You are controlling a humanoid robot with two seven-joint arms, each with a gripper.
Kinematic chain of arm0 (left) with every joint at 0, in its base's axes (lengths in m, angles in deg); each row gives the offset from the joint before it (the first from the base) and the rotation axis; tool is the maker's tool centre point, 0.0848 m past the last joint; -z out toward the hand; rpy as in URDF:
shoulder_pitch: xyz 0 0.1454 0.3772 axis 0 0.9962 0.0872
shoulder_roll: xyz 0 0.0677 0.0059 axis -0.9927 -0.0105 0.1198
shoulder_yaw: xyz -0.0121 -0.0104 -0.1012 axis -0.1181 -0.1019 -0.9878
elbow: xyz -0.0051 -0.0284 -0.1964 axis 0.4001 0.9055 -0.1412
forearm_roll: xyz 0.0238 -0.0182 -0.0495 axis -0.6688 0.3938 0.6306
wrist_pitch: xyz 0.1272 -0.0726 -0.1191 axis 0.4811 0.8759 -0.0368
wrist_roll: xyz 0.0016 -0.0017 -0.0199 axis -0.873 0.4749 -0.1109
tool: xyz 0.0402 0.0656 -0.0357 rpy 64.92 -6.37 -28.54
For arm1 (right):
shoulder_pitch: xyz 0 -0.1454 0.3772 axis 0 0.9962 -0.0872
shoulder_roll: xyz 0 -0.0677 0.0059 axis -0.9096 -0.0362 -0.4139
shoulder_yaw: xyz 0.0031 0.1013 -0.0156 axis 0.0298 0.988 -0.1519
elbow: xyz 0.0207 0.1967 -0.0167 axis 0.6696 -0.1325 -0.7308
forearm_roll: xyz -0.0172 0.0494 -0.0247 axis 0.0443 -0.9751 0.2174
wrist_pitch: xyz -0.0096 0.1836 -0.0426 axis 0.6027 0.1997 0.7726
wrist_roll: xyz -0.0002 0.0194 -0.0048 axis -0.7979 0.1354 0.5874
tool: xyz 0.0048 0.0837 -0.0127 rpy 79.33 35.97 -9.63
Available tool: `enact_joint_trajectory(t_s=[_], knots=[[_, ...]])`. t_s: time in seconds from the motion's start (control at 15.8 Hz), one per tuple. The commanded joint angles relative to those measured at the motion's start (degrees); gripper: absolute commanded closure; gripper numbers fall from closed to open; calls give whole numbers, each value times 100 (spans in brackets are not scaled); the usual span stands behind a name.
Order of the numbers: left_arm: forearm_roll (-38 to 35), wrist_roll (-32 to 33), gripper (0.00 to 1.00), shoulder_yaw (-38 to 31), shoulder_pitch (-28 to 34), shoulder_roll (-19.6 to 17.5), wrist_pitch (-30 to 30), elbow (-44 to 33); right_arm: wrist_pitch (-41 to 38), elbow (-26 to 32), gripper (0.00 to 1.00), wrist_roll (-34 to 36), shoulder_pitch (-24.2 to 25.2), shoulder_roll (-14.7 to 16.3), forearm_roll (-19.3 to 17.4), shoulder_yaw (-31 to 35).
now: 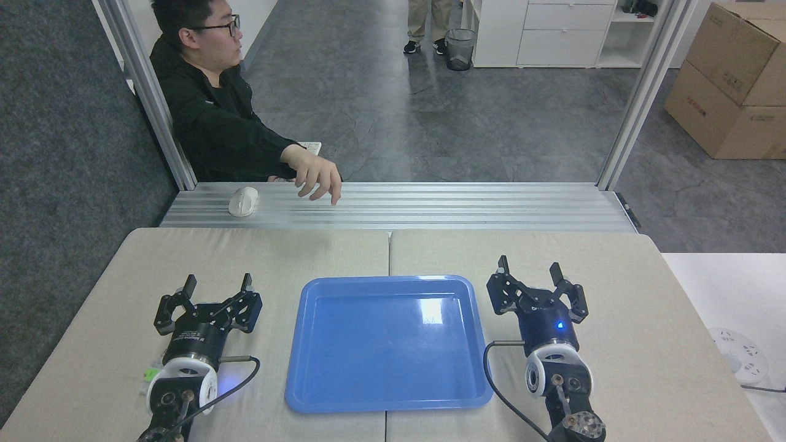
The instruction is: Pick up switch part and place in tray
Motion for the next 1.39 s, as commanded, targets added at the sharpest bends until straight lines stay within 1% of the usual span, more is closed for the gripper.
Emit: enact_joint_trajectory(t_s=[0.0,1.33], knots=[[4,-3,1,0,14,-7,3,25,-3,0,0,0,0,0,2,0],[4,-3,1,0,23,1,3,25,-3,9,0,0,0,0,2,0]])
